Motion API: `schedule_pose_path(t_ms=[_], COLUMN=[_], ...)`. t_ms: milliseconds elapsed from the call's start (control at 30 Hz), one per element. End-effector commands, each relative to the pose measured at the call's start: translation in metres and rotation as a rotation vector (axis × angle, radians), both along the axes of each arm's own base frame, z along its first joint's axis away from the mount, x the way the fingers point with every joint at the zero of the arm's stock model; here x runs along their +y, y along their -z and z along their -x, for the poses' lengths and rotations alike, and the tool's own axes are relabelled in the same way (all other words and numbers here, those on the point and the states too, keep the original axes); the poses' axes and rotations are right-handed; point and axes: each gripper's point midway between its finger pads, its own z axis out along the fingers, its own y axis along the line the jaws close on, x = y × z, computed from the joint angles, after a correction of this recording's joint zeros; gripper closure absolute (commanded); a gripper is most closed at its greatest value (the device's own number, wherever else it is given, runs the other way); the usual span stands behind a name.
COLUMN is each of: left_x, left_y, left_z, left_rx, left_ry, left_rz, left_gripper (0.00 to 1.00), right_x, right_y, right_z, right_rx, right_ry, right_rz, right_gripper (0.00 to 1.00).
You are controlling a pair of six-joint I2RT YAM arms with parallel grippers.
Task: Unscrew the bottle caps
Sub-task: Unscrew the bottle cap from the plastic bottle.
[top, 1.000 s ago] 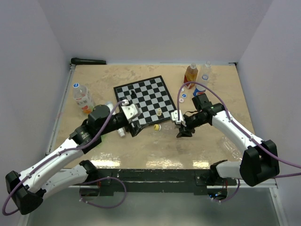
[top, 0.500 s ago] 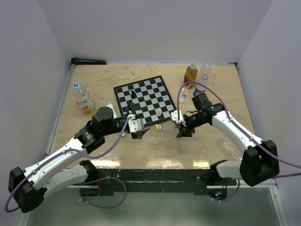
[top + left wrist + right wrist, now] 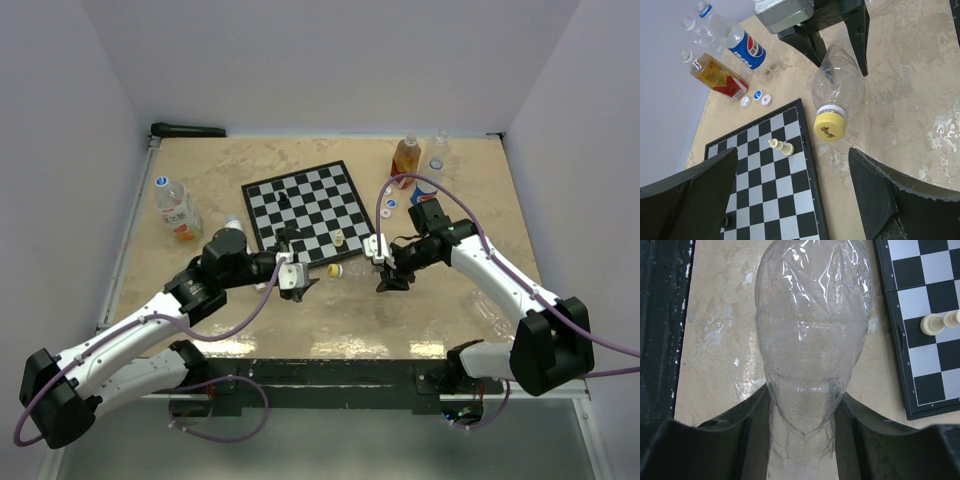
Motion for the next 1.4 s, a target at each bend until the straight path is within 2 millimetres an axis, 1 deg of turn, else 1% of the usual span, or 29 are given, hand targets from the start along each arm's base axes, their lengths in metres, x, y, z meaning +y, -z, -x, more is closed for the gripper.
schedule_pose_path(t_ms=[0,200,367,533,667,900,1000,1100,1167,1200,1300,1367], left_x=[-0.008,-0.021,-0.035,-0.041,-0.046,-0.052,-0.054,-0.055,-0.055,-0.056,-0.057,-0.057], left_y=[-0.003,0.003,0.009,0.011,0.009,0.018,0.018,0.020,0.019,0.018,0.016,0.012], left_z=[0.005,0.006,0.011,0.009,0.009,0.009,0.009,0.008,0.009,0.010,0.013,0.013], left_rx=[-0.042,-0.019,0.006,0.031,0.052,0.107,0.115,0.128,0.137,0.148,0.211,0.295], left_ry=[0.071,0.116,0.153,0.158,0.161,0.168,0.171,0.169,0.175,0.177,0.172,0.124], left_rz=[0.001,-0.009,-0.013,-0.004,0.012,-0.004,-0.004,-0.008,-0.010,-0.007,0.005,0.032], left_gripper=[0.04,0.06,0.09,0.14,0.23,0.37,0.42,0.50,0.61,0.68,1.00,1.00], right_x=[0.003,0.002,0.002,0.002,0.003,0.003,0.003,0.003,0.002,0.002,0.002,0.002], right_y=[-0.004,-0.006,-0.006,-0.007,-0.006,-0.006,-0.006,-0.005,-0.006,-0.006,-0.005,-0.006], right_z=[0.001,0.001,0.001,0.001,0.001,0.001,0.001,0.001,0.000,0.001,0.001,0.000], right_rx=[-0.002,-0.008,-0.010,-0.011,-0.009,-0.008,-0.008,-0.006,-0.009,-0.009,-0.006,-0.010], right_ry=[-0.002,0.000,-0.001,0.000,-0.003,-0.002,-0.002,-0.001,0.001,-0.001,0.000,0.003], right_rz=[-0.017,-0.020,-0.021,-0.021,-0.020,-0.020,-0.020,-0.019,-0.020,-0.020,-0.018,-0.016], right_gripper=[0.98,0.98,0.98,0.98,0.98,0.98,0.98,0.98,0.98,0.98,0.98,0.98])
